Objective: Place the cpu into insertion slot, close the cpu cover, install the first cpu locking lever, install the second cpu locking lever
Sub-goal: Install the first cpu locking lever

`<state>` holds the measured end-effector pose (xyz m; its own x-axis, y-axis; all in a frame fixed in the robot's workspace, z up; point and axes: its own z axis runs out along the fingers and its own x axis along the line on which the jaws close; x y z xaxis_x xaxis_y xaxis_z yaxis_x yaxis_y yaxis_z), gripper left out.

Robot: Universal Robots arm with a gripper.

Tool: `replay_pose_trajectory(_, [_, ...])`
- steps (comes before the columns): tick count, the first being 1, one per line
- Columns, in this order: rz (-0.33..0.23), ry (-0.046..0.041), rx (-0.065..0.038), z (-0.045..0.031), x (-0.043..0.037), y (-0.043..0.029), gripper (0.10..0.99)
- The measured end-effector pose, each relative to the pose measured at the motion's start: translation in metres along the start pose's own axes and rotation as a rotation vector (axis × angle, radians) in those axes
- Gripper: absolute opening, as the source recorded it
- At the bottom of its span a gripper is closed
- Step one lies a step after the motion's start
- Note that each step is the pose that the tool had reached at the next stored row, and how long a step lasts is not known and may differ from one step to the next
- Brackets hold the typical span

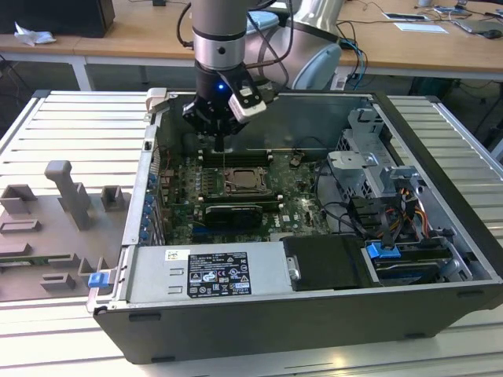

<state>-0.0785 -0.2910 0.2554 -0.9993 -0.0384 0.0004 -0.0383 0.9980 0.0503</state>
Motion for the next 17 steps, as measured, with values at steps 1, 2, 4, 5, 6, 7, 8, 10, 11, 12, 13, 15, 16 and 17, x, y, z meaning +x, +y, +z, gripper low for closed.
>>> replay_pose_trajectory(1, [0.0, 0.0, 0.0, 0.001, -0.0046, -0.0002, 0.106])
replay_pose_trajectory(2, [0.0, 0.0001, 0.0, 0.0021, -0.0096, -0.0005, 0.106])
replay_pose_trajectory(4, [0.0, -0.0002, -0.011, 0.0047, -0.0193, -0.001, 0.106])
replay_pose_trajectory(5, [0.0, -0.0007, -0.015, 0.0058, -0.0204, -0.001, 0.106])
replay_pose_trajectory(6, [0.0, -0.0008, -0.016, 0.0067, -0.0209, -0.0011, 0.106])
replay_pose_trajectory(7, [0.0, -0.0006, -0.015, 0.0083, -0.0212, -0.0012, 0.106])
replay_pose_trajectory(8, [0.0, -0.0006, -0.015, 0.0106, -0.0217, -0.0014, 0.106])
replay_pose_trajectory(10, [0.0, -0.0006, -0.015, 0.0139, -0.0227, -0.0016, 0.106])
replay_pose_trajectory(11, [0.0, -0.0006, -0.015, 0.016, -0.0239, -0.0017, 0.106])
replay_pose_trajectory(12, [0.0, -0.0007, -0.016, 0.0175, -0.025, -0.0017, 0.106])
replay_pose_trajectory(13, [0.0, -0.0006, -0.016, 0.0186, -0.0265, -0.0018, 0.106])
replay_pose_trajectory(15, [0.0, -0.0081, -0.015, 0.0193, -0.0273, -0.0019, 0.106])
replay_pose_trajectory(16, [-0.001, -0.0121, -0.015, 0.0196, -0.0275, -0.0019, 0.106])
replay_pose_trajectory(17, [-0.001, -0.016, -0.015, 0.0201, -0.028, -0.0017, 0.106])
